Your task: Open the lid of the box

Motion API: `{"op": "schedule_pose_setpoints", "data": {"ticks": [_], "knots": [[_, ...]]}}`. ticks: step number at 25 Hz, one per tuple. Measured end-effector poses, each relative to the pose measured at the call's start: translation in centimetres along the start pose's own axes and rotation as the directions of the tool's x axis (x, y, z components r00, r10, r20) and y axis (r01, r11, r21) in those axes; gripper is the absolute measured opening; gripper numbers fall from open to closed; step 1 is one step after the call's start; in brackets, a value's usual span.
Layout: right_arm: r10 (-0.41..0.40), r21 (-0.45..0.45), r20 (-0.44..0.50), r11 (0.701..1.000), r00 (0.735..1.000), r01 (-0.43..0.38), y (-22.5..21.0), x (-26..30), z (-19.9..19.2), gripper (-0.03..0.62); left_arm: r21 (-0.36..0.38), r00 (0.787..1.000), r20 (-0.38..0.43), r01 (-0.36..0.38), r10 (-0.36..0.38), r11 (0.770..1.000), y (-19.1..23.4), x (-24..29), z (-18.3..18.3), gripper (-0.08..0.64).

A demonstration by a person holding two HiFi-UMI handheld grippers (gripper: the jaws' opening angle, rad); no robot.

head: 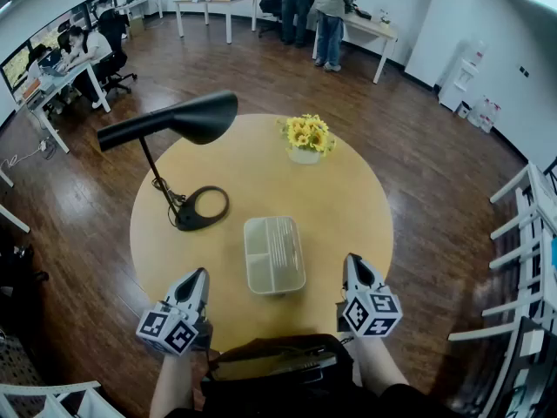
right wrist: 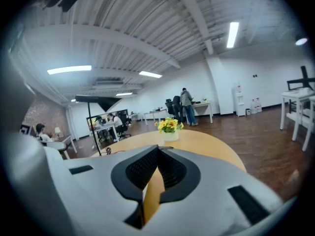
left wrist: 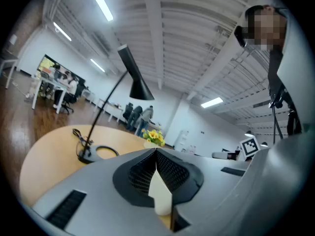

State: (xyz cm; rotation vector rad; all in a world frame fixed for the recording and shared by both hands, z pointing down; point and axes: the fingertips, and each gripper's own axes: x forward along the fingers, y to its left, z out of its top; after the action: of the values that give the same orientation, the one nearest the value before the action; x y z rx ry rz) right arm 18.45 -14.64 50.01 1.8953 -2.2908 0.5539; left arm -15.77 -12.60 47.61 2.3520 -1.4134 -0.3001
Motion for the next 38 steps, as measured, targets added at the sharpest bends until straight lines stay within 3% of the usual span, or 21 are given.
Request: {"op": "schedule_pose_setpoints", "data": {"ticks": [2,4,6,11,16,18,21,26,30,35,38], "knots": [[0.046,-0.048,-0.03,0.998,0.998,-0.048,2.6,1.2,-0.3,0.003,-0.015,0.997,-0.072,0.03,-0.031,0.999,-1.0,2.3,-1.6,0.022],[0.085,-0.086,-0.052,0.992,0.995,-0.089,4.9,2.3,-0.5,0.003,-0.021,0.989,-0.139,0.045,-0.048,0.999,-1.8,4.4,-3.1,0.118],[0.102,-0.119,-0.086,0.986,0.991,-0.112,6.4,3.2,-0.9,0.003,-0.011,0.978,-0.207,0.033,-0.035,0.999,-1.9,6.5,-4.8,0.129],[0.098,-0.169,-0.231,0.976,0.968,-0.14,7.9,5.0,-3.1,0.004,-0.069,0.913,-0.407,-0.05,0.017,0.996,-0.3,10.2,-11.1,0.129],[0.084,-0.217,-0.314,0.963,0.946,-0.158,9.0,6.6,-5.0,0.005,0.021,0.856,-0.514,-0.055,0.058,0.998,-0.6,11.2,-14.0,0.129],[0.083,-0.225,-0.365,0.959,0.927,-0.175,9.5,7.6,-6.1,0.081,0.026,0.839,-0.536,-0.091,0.09,0.996,-0.3,11.3,-14.7,0.118],[0.047,-0.24,-0.422,0.957,0.905,-0.162,9.5,9.2,-7.6,0.081,0.014,0.841,-0.53,-0.124,0.112,0.992,-0.2,11.5,-14.8,0.098],[-0.067,-0.271,-0.464,0.96,0.883,-0.07,8.0,10.7,-9.6,0.081,0.018,0.842,-0.523,-0.141,0.129,0.99,-0.5,11.4,-14.9,0.094],[-0.073,-0.269,-0.438,0.962,0.896,-0.053,8.6,11.1,-8.8,0.054,0.028,0.848,-0.513,-0.141,0.135,0.99,-0.9,11.4,-14.2,0.091],[-0.068,-0.196,-0.398,0.981,0.915,-0.012,9.3,11.4,-7.6,0.026,0.01,0.845,-0.514,-0.165,0.147,0.986,-0.7,11.4,-14.1,0.086],[-0.089,-0.151,-0.416,0.988,0.905,0.028,8.6,11.2,-8.3,0.02,0.047,0.834,-0.525,-0.172,0.171,0.984,-0.7,11.4,-14.2,0.08]]}}
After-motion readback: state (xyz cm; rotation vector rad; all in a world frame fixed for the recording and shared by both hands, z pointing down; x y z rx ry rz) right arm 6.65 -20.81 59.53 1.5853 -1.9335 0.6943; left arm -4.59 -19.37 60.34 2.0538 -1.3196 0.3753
